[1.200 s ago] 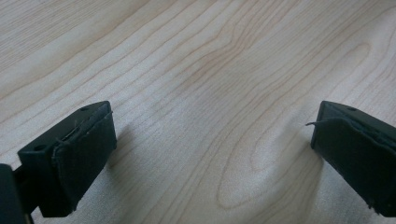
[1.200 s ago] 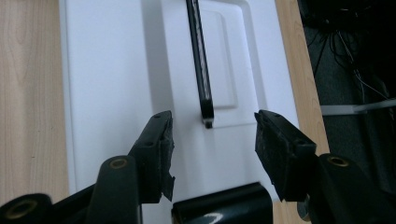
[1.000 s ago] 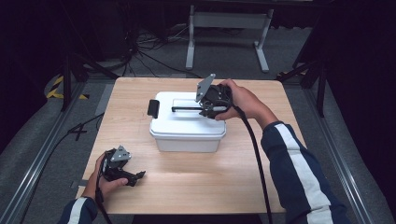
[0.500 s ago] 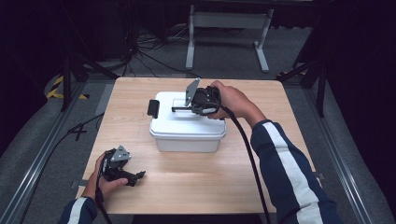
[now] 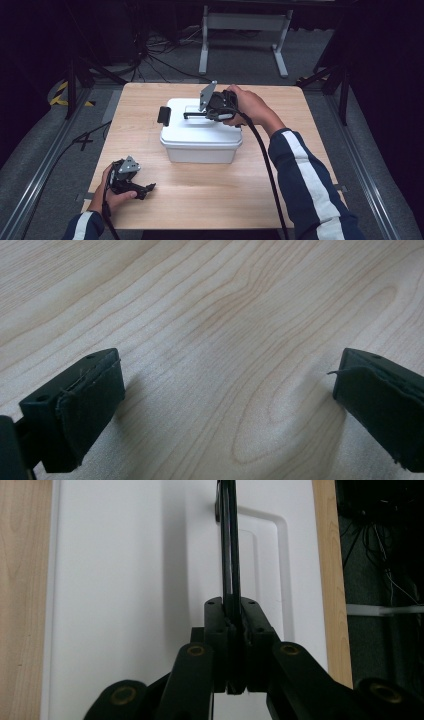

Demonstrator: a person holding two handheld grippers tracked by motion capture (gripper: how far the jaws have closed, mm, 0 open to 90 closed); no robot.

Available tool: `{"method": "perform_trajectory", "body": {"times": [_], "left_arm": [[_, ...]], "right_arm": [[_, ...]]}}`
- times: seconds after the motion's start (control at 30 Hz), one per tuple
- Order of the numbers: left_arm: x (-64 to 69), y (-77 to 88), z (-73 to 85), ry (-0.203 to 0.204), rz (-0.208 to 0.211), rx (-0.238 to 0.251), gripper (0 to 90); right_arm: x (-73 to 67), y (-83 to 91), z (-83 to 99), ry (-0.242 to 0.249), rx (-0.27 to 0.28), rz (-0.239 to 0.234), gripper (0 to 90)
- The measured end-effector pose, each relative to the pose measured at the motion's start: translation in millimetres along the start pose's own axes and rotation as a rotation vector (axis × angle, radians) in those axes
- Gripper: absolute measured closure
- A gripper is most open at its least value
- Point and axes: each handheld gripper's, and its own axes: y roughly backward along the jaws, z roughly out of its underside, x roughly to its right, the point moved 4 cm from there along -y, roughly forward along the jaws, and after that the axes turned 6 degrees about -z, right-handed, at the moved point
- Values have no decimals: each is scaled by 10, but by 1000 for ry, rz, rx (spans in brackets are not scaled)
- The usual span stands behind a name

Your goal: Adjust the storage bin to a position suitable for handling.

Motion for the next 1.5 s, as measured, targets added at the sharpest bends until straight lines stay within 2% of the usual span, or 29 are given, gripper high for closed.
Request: {"method": "perform_trajectory", "body": {"times": [0.2,0.5,0.53,0.63,0.77,0.83,1.1,1.13,1.2,1.33,1.37,1.4,1.43,1.5], "left_arm": [[5,-6,1,6,-1,6,6],[2,-6,-1,3,-3,8,6],[5,-5,0,6,0,6,6],[3,2,1,3,2,-3,6],[0,1,-1,0,0,-1,6],[0,1,-1,1,0,0,6],[-1,1,-1,1,0,0,6],[-1,1,-1,1,0,-1,6],[1,1,0,3,1,-1,6],[5,-5,1,6,0,6,6],[4,-6,1,5,-1,7,6],[4,-6,1,5,-1,7,6],[2,-7,0,3,-3,8,6],[5,-5,1,6,0,6,6]], "right_arm": [[11,71,5,4,19,13,849],[30,277,10,13,59,41,849],[22,300,19,2,54,45,849],[32,363,41,19,80,51,848],[25,457,123,3,81,57,848],[32,471,140,12,84,61,848],[15,682,395,-28,108,88,848],[4,730,477,-41,110,98,849],[0,744,504,-48,113,99,848],[-12,812,670,-61,105,103,848],[-14,845,763,-72,101,108,848],[-14,845,763,-72,101,108,848],[-11,874,852,-83,102,104,848],[-11,887,892,-87,100,105,848]]}}
